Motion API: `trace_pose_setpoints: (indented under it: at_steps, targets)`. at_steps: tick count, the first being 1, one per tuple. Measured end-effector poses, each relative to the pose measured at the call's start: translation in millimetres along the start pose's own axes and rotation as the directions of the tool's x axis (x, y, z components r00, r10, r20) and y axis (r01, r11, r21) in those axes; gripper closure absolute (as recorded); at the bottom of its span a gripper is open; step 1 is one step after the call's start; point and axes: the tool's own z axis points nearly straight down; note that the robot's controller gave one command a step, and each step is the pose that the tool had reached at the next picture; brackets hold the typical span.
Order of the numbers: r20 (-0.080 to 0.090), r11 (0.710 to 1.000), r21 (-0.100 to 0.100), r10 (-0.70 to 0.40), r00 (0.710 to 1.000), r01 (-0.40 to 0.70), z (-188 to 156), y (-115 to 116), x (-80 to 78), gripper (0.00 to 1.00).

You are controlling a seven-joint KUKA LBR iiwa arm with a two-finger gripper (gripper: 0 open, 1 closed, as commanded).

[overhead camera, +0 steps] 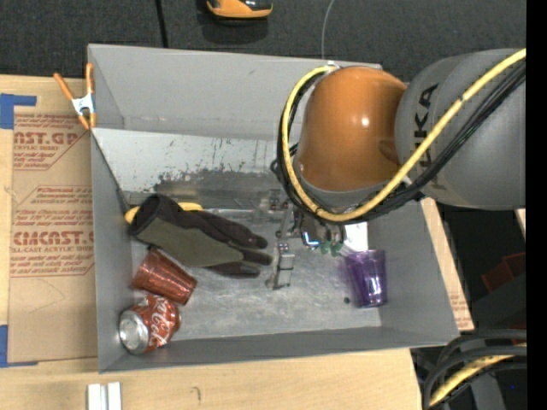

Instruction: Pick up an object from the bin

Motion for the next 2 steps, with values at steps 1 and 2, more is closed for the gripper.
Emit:
trace_pose_setpoints:
  at_steps: [1,2]
  targets:
    - [0.008,1.0,-0.001,0.001,1.0,-0.001,-4.2,-0.5,-1.6,0.0]
    - [0.017,1.0,-0.002,-0.015,1.0,0.015,38.7,8.2,-12.2,0.0]
